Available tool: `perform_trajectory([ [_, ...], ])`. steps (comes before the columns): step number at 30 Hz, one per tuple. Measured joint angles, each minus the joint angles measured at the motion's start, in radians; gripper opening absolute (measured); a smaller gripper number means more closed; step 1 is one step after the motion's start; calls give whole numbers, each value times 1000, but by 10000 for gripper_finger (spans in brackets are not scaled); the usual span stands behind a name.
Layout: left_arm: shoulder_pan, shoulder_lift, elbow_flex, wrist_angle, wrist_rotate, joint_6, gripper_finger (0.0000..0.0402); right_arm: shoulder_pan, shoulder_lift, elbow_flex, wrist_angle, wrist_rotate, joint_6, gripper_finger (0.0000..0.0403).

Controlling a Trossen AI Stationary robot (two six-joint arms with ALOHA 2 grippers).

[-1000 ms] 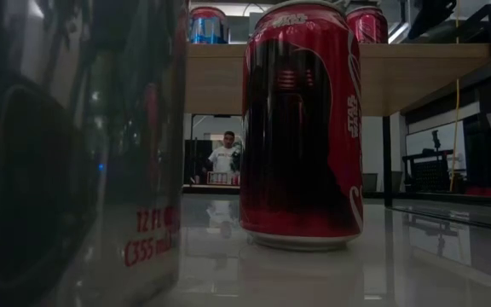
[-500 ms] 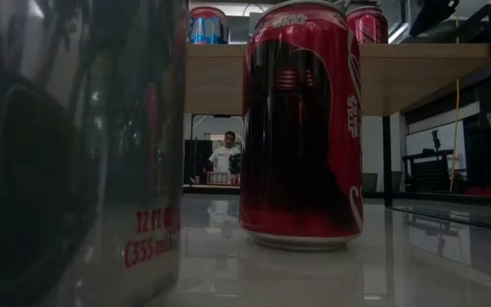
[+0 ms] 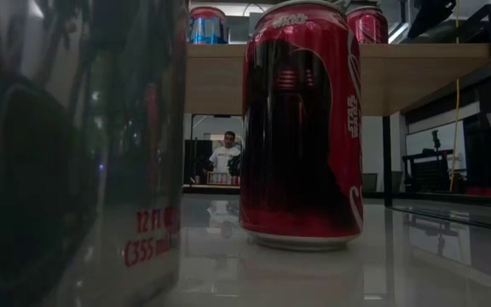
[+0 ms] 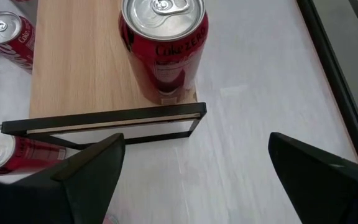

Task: Place canned beverage on shelf
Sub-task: Put the red soda can on the shelf

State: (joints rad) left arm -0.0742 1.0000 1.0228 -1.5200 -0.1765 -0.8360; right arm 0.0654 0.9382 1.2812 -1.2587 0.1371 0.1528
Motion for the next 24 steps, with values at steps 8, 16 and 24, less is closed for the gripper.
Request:
perform_trajectory([
  [8, 0, 0, -75, 85, 6, 4, 373, 0, 0, 0, 0, 0, 0, 388],
  [16, 0, 0, -160, 176, 2, 6, 373, 0, 0, 0, 0, 0, 0, 388],
  [24, 0, 0, -241, 283, 3, 0, 373, 0, 0, 0, 0, 0, 0, 388],
])
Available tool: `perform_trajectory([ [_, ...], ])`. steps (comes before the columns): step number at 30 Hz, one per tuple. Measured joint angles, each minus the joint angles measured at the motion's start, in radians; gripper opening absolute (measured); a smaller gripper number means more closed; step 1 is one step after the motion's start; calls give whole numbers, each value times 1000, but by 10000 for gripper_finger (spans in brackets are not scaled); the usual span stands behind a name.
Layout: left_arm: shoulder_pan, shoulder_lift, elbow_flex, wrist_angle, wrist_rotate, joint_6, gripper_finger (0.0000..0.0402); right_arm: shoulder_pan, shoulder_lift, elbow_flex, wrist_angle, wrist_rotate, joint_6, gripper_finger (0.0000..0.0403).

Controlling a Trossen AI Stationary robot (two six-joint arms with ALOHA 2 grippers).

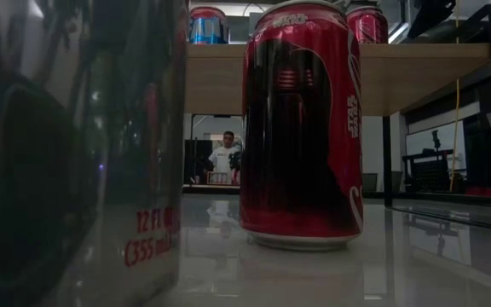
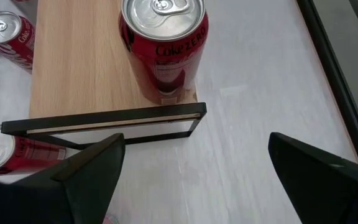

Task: Place canned beverage on shelf
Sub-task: Put the red soda can on the shelf

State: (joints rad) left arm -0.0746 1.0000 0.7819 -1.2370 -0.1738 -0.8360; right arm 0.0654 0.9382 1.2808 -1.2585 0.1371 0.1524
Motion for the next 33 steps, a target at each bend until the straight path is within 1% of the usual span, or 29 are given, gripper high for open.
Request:
perform_trajectory([
  [9, 0, 2, -29, 81, 4, -8, 373, 0, 0, 0, 0, 0, 0, 388],
  [17, 0, 2, -29, 84, 4, -179, 373, 0, 0, 0, 0, 0, 0, 388],
  [25, 0, 22, -29, 70, 14, -209, 372, 0, 0, 0, 0, 0, 0, 388],
  [29, 0, 59, -29, 62, 44, -209, 360, 0, 0, 0, 0, 0, 0, 388],
  [33, 0, 92, -29, 62, 47, -209, 336, 1, 0, 0, 0, 0, 0, 388],
])
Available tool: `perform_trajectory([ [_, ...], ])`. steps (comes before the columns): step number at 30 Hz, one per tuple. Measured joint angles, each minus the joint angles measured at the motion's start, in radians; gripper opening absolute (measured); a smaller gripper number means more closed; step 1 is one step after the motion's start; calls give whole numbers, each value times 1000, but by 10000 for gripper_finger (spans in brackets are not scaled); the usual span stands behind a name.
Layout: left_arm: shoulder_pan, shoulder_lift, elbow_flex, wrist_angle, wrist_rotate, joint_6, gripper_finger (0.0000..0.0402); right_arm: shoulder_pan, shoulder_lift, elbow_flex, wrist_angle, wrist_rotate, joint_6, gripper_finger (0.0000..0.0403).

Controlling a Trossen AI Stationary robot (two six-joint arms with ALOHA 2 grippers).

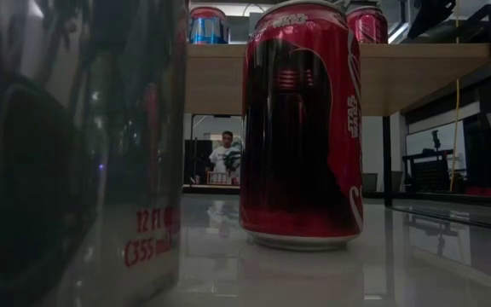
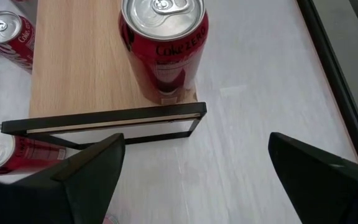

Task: Place canned beverage on shelf
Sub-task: Put the red soda can on the shelf

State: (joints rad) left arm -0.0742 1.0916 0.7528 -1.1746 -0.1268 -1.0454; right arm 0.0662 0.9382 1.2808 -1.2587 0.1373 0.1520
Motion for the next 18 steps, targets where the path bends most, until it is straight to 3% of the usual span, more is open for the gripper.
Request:
perform_trajectory([
  [7, 0, -5, 0, 0, 17, 0, 280, 0, 0, 0, 0, 0, 0, 388],
  [14, -4, -20, 5, -13, 120, 6, 277, 0, 0, 0, 0, 0, 0, 388],
  [18, -22, -21, 74, -68, 138, 38, 277, 0, 0, 0, 0, 0, 0, 388],
])
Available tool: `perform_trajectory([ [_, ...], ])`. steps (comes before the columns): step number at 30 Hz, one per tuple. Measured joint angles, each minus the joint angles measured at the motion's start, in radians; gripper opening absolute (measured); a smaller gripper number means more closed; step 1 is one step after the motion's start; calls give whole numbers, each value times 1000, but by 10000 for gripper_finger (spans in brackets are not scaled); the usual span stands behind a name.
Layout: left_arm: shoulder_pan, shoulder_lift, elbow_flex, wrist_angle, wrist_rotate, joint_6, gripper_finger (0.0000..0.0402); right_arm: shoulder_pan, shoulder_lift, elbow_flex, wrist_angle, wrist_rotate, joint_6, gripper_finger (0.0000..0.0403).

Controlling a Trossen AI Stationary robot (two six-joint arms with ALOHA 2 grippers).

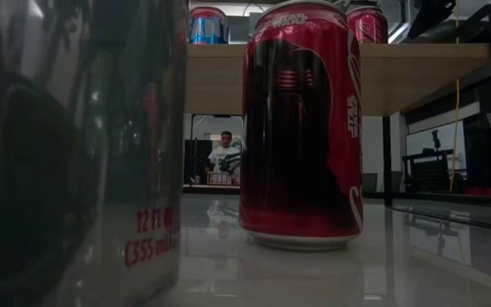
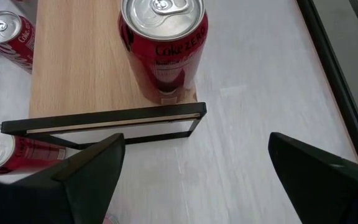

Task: Place canned beverage on shelf
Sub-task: Put the red soda can on the shelf

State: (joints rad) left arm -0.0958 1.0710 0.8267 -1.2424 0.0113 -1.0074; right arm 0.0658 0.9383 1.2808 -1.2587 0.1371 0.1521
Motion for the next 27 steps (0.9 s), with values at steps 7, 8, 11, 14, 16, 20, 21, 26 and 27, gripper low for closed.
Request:
perform_trajectory([
  [7, -46, 2, 191, -110, 0, 7, 279, 0, 0, 0, 0, 0, 0, 388],
  [8, -52, 5, 222, -134, 0, -8, 279, 0, 0, 0, 0, 0, 0, 388],
  [11, -73, 13, 307, -202, 3, -43, 280, 0, 0, 0, 0, 0, 0, 388],
  [14, -95, 24, 394, -259, 8, -80, 281, 0, 0, 0, 0, 0, 0, 388],
  [16, -108, 38, 455, -296, 11, -90, 281, 0, 0, 0, 0, 0, 0, 388],
  [20, -131, 75, 584, -335, 10, -105, 281, 0, 0, 0, 0, 0, 0, 388],
  [21, -135, 83, 615, -331, 10, -107, 282, 0, 0, 0, 0, 0, 0, 388],
  [26, -151, 147, 766, -329, -10, -108, 282, 0, 0, 0, 0, 0, 0, 388],
  [27, -155, 162, 791, -329, -18, -108, 282, 0, 0, 0, 0, 0, 0, 388],
])
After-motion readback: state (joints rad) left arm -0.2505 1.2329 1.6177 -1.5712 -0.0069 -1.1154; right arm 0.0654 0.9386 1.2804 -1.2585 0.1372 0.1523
